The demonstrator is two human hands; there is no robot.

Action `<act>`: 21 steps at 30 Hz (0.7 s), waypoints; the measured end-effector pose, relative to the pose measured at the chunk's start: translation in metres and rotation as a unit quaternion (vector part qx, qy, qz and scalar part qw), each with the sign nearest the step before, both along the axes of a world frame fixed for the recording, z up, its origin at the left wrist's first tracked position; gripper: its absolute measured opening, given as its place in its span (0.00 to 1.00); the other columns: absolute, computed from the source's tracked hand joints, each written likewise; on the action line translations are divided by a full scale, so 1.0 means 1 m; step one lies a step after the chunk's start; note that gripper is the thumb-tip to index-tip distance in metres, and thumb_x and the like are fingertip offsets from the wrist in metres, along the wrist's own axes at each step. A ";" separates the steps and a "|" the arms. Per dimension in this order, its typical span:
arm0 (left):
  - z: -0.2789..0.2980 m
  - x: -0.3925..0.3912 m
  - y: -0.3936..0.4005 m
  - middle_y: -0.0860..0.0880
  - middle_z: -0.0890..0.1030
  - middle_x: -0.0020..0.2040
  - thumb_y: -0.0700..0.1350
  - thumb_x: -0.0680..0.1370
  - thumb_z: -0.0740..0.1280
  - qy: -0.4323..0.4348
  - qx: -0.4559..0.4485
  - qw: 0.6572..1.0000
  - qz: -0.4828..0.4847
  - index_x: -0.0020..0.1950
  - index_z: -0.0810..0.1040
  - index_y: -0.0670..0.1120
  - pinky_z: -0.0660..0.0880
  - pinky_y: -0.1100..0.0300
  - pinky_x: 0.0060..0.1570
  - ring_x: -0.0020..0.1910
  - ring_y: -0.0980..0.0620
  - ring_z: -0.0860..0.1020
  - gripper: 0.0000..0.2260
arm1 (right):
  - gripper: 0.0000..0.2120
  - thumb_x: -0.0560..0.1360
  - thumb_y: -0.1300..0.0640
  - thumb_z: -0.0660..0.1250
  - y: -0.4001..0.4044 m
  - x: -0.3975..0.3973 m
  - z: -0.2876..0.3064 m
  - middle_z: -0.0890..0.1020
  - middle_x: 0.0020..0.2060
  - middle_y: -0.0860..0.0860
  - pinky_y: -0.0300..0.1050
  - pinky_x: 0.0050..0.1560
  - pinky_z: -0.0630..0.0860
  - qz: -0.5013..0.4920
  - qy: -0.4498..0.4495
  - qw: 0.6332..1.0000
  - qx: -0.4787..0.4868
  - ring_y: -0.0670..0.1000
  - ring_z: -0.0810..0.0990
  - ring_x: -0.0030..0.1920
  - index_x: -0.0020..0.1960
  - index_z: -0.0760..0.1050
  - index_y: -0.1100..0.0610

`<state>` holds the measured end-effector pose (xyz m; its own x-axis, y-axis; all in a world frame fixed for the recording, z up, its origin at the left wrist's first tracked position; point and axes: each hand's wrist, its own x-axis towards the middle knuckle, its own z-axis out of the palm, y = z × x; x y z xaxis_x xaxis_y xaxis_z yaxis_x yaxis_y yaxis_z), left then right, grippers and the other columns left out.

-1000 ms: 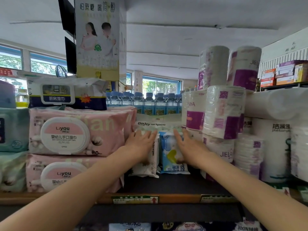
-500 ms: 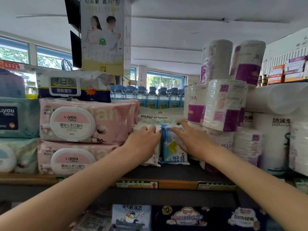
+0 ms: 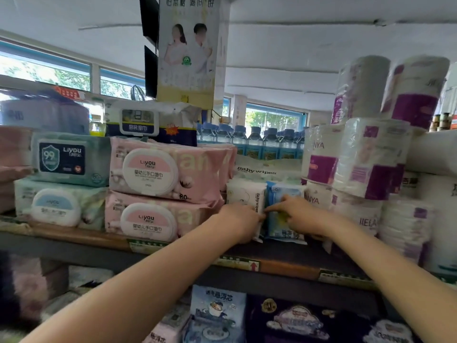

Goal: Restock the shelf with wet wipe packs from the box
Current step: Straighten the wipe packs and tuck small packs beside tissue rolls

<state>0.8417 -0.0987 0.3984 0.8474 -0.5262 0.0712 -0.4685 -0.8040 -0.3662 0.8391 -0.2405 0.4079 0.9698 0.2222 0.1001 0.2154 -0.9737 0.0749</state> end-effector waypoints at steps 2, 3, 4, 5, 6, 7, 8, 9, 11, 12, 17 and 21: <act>0.005 -0.012 0.010 0.46 0.74 0.61 0.40 0.79 0.57 -0.091 -0.087 0.990 -0.056 0.73 0.63 0.51 0.73 0.53 0.48 0.60 0.45 0.75 0.21 | 0.22 0.77 0.66 0.55 0.006 -0.010 0.010 0.72 0.63 0.54 0.45 0.62 0.69 0.023 -0.034 0.998 0.054 0.53 0.71 0.62 0.69 0.68 0.51; 0.006 -0.017 0.018 0.47 0.77 0.57 0.40 0.78 0.57 -0.151 -0.141 0.973 -0.104 0.69 0.69 0.50 0.73 0.54 0.45 0.55 0.46 0.77 0.19 | 0.19 0.78 0.64 0.56 0.012 -0.015 0.014 0.73 0.62 0.54 0.44 0.60 0.69 0.035 -0.055 0.995 0.077 0.52 0.72 0.61 0.67 0.69 0.52; 0.006 -0.020 0.029 0.48 0.79 0.52 0.39 0.76 0.58 -0.219 -0.186 0.944 -0.160 0.63 0.74 0.48 0.74 0.55 0.43 0.51 0.46 0.78 0.16 | 0.17 0.79 0.61 0.57 0.019 -0.020 0.018 0.74 0.61 0.53 0.43 0.59 0.69 0.048 -0.082 0.990 0.102 0.52 0.73 0.60 0.66 0.70 0.53; 0.003 -0.020 0.041 0.48 0.81 0.48 0.40 0.74 0.59 -0.292 -0.218 0.908 -0.207 0.57 0.78 0.46 0.75 0.56 0.43 0.47 0.47 0.79 0.14 | 0.16 0.79 0.59 0.59 0.028 -0.024 0.021 0.75 0.61 0.53 0.43 0.59 0.70 0.063 -0.098 0.984 0.135 0.51 0.74 0.59 0.66 0.69 0.53; 0.001 -0.018 0.055 0.49 0.81 0.45 0.41 0.72 0.60 -0.354 -0.240 0.876 -0.223 0.52 0.80 0.46 0.76 0.55 0.45 0.45 0.47 0.80 0.13 | 0.17 0.78 0.58 0.60 0.038 -0.027 0.024 0.75 0.61 0.51 0.43 0.59 0.71 0.082 -0.084 0.975 0.189 0.49 0.74 0.59 0.67 0.68 0.53; -0.002 -0.015 0.069 0.49 0.81 0.46 0.42 0.71 0.61 -0.395 -0.259 0.854 -0.218 0.50 0.80 0.47 0.75 0.54 0.47 0.46 0.47 0.79 0.12 | 0.18 0.78 0.57 0.61 0.049 -0.031 0.026 0.75 0.61 0.48 0.42 0.59 0.72 0.102 -0.036 0.959 0.263 0.47 0.73 0.59 0.67 0.67 0.53; -0.005 -0.010 0.083 0.48 0.81 0.48 0.44 0.70 0.62 -0.413 -0.275 0.843 -0.208 0.50 0.80 0.47 0.74 0.53 0.50 0.48 0.47 0.78 0.12 | 0.18 0.77 0.58 0.62 0.064 -0.036 0.026 0.74 0.59 0.44 0.39 0.57 0.71 0.123 0.024 0.931 0.342 0.44 0.72 0.59 0.66 0.65 0.52; -0.007 -0.007 0.097 0.47 0.80 0.51 0.45 0.70 0.61 -0.419 -0.282 0.839 -0.203 0.52 0.79 0.46 0.71 0.52 0.53 0.52 0.46 0.75 0.13 | 0.18 0.77 0.57 0.63 0.078 -0.038 0.024 0.73 0.56 0.40 0.36 0.56 0.71 0.135 0.066 0.906 0.395 0.42 0.71 0.58 0.65 0.64 0.50; -0.010 0.000 0.123 0.47 0.73 0.59 0.46 0.69 0.62 -0.435 -0.269 0.835 -0.202 0.57 0.77 0.46 0.64 0.52 0.57 0.58 0.46 0.68 0.18 | 0.25 0.75 0.51 0.65 0.104 -0.034 0.017 0.73 0.59 0.41 0.38 0.59 0.73 0.142 0.053 0.897 0.416 0.43 0.71 0.62 0.69 0.60 0.50; -0.012 0.004 0.136 0.48 0.69 0.62 0.45 0.69 0.63 -0.444 -0.262 0.834 -0.196 0.60 0.76 0.46 0.62 0.51 0.59 0.60 0.45 0.66 0.19 | 0.32 0.74 0.46 0.65 0.116 -0.029 0.011 0.73 0.64 0.45 0.44 0.63 0.72 0.131 0.026 0.904 0.405 0.47 0.71 0.64 0.73 0.55 0.50; -0.022 0.014 0.195 0.48 0.62 0.69 0.49 0.71 0.62 -0.423 -0.249 0.854 -0.173 0.66 0.68 0.54 0.65 0.37 0.61 0.67 0.41 0.60 0.23 | 0.34 0.77 0.45 0.60 0.164 -0.021 -0.007 0.70 0.69 0.53 0.47 0.63 0.69 0.016 -0.133 0.912 0.388 0.55 0.71 0.66 0.76 0.49 0.55; -0.021 0.020 0.233 0.48 0.60 0.70 0.49 0.73 0.59 -0.387 -0.239 0.872 -0.182 0.65 0.68 0.56 0.70 0.35 0.55 0.67 0.39 0.58 0.20 | 0.29 0.77 0.51 0.61 0.173 -0.025 -0.011 0.69 0.69 0.54 0.51 0.67 0.67 0.004 -0.142 0.892 0.429 0.55 0.69 0.68 0.74 0.53 0.54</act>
